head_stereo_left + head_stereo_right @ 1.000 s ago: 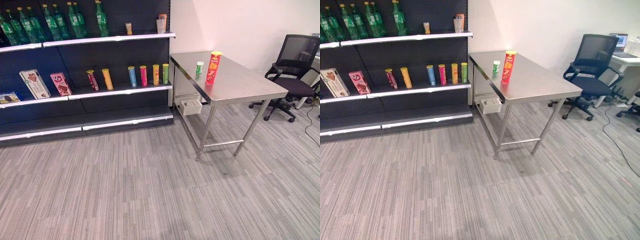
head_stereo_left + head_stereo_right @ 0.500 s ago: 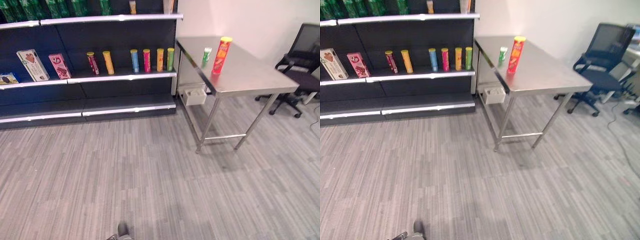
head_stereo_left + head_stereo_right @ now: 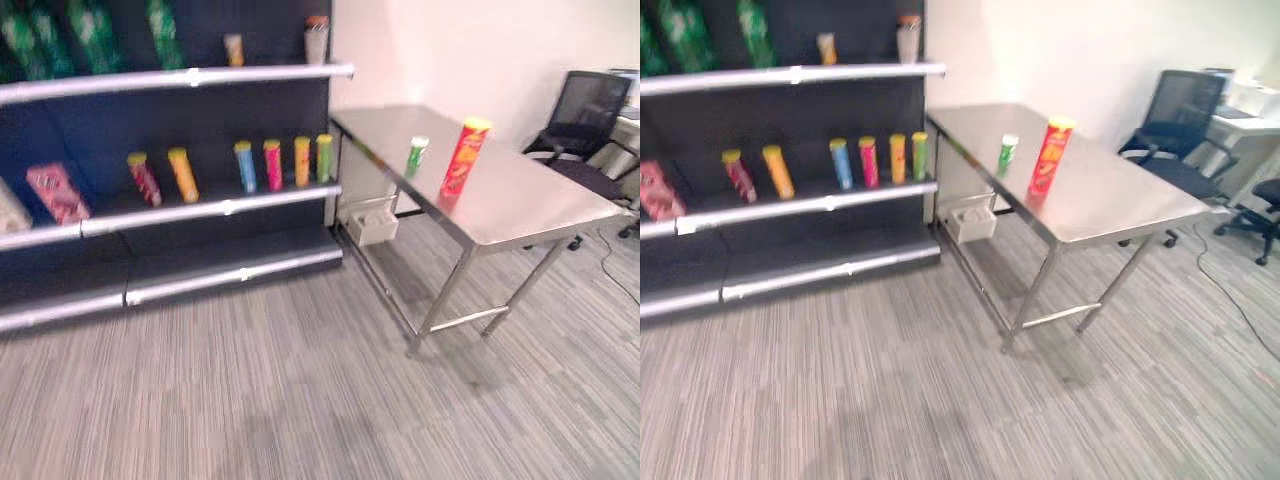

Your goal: Put the goods on the table back onto the shelves and tidy them up.

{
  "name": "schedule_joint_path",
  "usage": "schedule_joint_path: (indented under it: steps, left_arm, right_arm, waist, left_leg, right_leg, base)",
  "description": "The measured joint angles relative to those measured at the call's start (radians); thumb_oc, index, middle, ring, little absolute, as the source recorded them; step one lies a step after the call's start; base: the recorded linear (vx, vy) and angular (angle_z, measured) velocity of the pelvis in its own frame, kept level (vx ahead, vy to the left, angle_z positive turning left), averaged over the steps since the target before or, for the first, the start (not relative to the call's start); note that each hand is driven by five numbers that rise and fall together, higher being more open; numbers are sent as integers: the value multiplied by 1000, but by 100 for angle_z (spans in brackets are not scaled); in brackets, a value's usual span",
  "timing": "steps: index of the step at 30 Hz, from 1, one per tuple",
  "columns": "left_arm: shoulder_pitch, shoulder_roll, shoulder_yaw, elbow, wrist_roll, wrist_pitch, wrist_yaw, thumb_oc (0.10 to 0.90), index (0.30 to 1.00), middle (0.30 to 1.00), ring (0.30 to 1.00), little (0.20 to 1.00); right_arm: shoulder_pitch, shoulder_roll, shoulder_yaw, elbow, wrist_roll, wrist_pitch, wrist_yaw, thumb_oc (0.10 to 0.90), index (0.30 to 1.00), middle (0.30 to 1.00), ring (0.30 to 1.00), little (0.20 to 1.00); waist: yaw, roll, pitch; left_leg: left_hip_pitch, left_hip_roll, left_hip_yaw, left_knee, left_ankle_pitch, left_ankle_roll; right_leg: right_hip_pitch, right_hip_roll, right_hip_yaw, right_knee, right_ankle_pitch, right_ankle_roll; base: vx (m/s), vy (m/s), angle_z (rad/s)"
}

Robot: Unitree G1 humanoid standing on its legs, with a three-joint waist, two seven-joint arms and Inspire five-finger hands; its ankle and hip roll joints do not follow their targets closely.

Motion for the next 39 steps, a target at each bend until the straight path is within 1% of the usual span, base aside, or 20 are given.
schedule_joint_path:
  steps: [1, 2, 3, 5, 9, 11, 13, 14, 18, 20, 21, 22, 23, 25, 29, 32, 36, 37, 38, 39]
  left_arm:
    - [-27, -6, -52, -7, 6, 1, 7, 800, 900, 900, 900, 900]
    - [-22, -6, -125, -33, 18, 6, 10, 800, 900, 900, 900, 900]
    - [-11, -9, -117, -53, 51, 4, 5, 800, 900, 900, 900, 900]
    - [-33, -29, -120, -75, 70, 4, 6, 800, 900, 900, 900, 900]
    - [-76, -51, -185, -56, 116, 6, -3, 800, 900, 900, 900, 900]
    - [-29, -115, -231, -48, 124, 34, -21, 800, 900, 900, 900, 900]
    - [-29, -112, -257, -42, 144, 45, -44, 800, 900, 900, 900, 900]
    - [-16, -126, -262, -36, 161, 45, -42, 800, 900, 900, 900, 900]
    - [-12, -137, -243, -42, 161, 26, -45, 800, 900, 900, 900, 900]
    - [-62, -117, -214, -40, 160, 12, -42, 800, 900, 900, 900, 900]
    - [-77, -98, -209, -52, 162, 7, -40, 800, 900, 900, 900, 900]
    - [-70, -68, -208, -79, 158, -1, -39, 800, 900, 900, 900, 900]
    - [-66, -65, -209, -94, 155, -3, -38, 800, 900, 900, 900, 900]
    - [-47, -61, -185, -114, 155, -17, -25, 800, 900, 900, 900, 900]
    - [-47, -74, -188, -82, 148, 1, -21, 800, 900, 900, 900, 900]
    - [-85, -72, -128, -85, 103, 7, -20, 800, 900, 900, 900, 900]
    - [-42, -95, -127, -87, 82, 5, -18, 800, 900, 900, 900, 900]
    - [-43, -115, -179, -75, 86, 14, -25, 800, 900, 900, 900, 900]
    - [-43, -115, -179, -75, 86, 14, -25, 800, 900, 900, 900, 900]
    - [-61, -129, -231, -76, 111, 25, -22, 800, 900, 900, 900, 900]
  right_arm:
    - [1, -3, 10, -47, -4, 3, 5, 800, 900, 900, 900, 900]
    - [4, -18, 63, -143, -24, 8, 6, 800, 900, 900, 900, 900]
    - [6, -41, 74, -230, -43, -17, 2, 800, 900, 900, 900, 900]
    - [2, -50, 82, -257, -64, -28, -4, 800, 900, 900, 900, 900]
    - [3, -36, 57, -104, -84, -12, -15, 800, 900, 900, 900, 900]
    - [77, -55, 25, -42, -84, 0, -26, 800, 900, 900, 900, 900]
    - [97, -49, 11, 29, -83, 12, -27, 800, 900, 900, 900, 900]
    - [117, -61, 12, 33, -83, 19, -30, 800, 900, 900, 900, 900]
    - [102, -63, 48, -7, -84, 20, -31, 800, 900, 900, 900, 900]
    - [31, -36, 61, -56, -86, 15, -27, 800, 900, 900, 900, 900]
    - [-4, -26, 84, -60, -87, 15, -28, 800, 900, 900, 900, 900]
    - [-47, -15, 124, -60, -109, 11, -29, 800, 900, 900, 900, 900]
    - [-60, -13, 128, -71, -121, 4, -29, 800, 900, 900, 900, 900]
    - [-83, -25, 166, -161, -151, -30, -29, 800, 900, 900, 900, 900]
    - [-89, -41, 227, -174, -226, -40, -61, 800, 900, 900, 900, 900]
    - [-121, -46, 234, -96, -278, -13, -74, 800, 900, 900, 900, 900]
    - [-3, -110, 216, -138, -281, -25, -86, 800, 900, 900, 900, 900]
    - [86, -153, 134, -101, -277, -28, -90, 800, 900, 900, 900, 900]
    - [86, -153, 134, -101, -277, -28, -90, 800, 900, 900, 900, 900]
    - [118, -173, 98, -63, -250, 6, -93, 800, 900, 900, 900, 900]
  waist:
    - [0, 23, 10]
    - [-32, 56, 28]
    - [-78, 88, 34]
    - [-135, 116, 58]
    - [-189, -14, 72]
    - [-214, 12, 59]
    - [-207, 22, 55]
    - [-213, 55, 34]
    - [-215, 37, 11]
    - [-176, -35, 19]
    - [-166, -75, 20]
    - [-138, -119, 18]
    - [-119, -109, 18]
    - [-125, -94, 17]
    - [-131, -51, 7]
    - [-65, -38, 79]
    - [-128, 34, 80]
    - [-158, 64, 34]
    - [-158, 64, 34]
    - [-186, 66, 24]
  left_leg:
    - [50, -10, 2, -8, -15, 22]
    - [94, -7, -9, -38, -27, 31]
    - [127, 8, -12, -32, -34, 19]
    - [148, 54, -51, -30, -56, 5]
    - [227, -2, -74, -34, -151, -29]
    - [300, 46, -119, -32, -210, -44]
    - [337, 89, -101, 16, -165, -131]
    - [353, 135, -102, 88, -126, -145]
    - [205, 177, -134, 498, -11, -285]
    - [-115, 238, -83, 1058, 207, -310]
    - [-181, 229, -74, 1098, 191, -280]
    - [-200, 230, -7, 1007, 132, -193]
    - [-197, 241, 10, 912, 105, -159]
    - [-187, 276, -26, 651, 107, -172]
    - [-135, 229, -187, -14, 135, -197]
    - [-179, 166, -435, -38, 152, -215]
    - [-213, 182, -275, 109, 240, -99]
    - [-201, 156, -198, 137, 135, -94]
    - [-201, 156, -198, 137, 135, -94]
    - [-108, 69, -161, 5, 112, -90]
  right_leg:
    - [-66, -16, -28, 76, 33, 3]
    - [-179, -6, -47, 206, -104, -23]
    - [-281, 56, -74, 211, -204, -89]
    - [-350, 227, -79, 10, -303, -89]
    - [-468, 227, -239, -423, -273, -71]
    - [-431, 223, -356, -382, -203, -118]
    - [-360, 261, -374, -402, -154, -202]
    - [-293, 319, -362, -437, -198, -179]
    - [-130, 365, -319, -597, -202, -200]
    - [-99, 351, -265, -660, -203, -221]
    - [-78, 333, -243, -685, -202, -221]
    - [-38, 325, -181, -740, -179, -99]
    - [-24, 323, -169, -738, -198, -25]
    - [-10, 345, -134, -711, -197, -225]
    - [48, 423, -33, -785, -189, -207]
    - [104, 420, 161, -821, -178, -195]
    - [195, 416, 187, -814, -258, -156]
    - [224, 363, 180, -818, -306, -140]
    - [224, 363, 180, -818, -306, -140]
    - [207, 288, 195, -757, -342, -91]
  base:
    - [416, 282, -22]
    - [358, 103, -6]
    - [517, 104, -3]
    - [535, -33, 62]
    - [366, -76, 74]
    - [379, -93, 62]
    - [399, -89, 10]
    - [301, -111, -38]
    - [233, -183, -35]
    - [242, -89, -43]
    - [235, 53, -84]
    - [163, 67, -94]
    - [158, 91, -123]
    - [193, 146, -94]
    - [307, 177, -71]
    - [278, 279, -172]
    - [245, 380, -92]
    - [256, 385, -18]
    - [264, 447, -31]
    - [228, 418, -40]
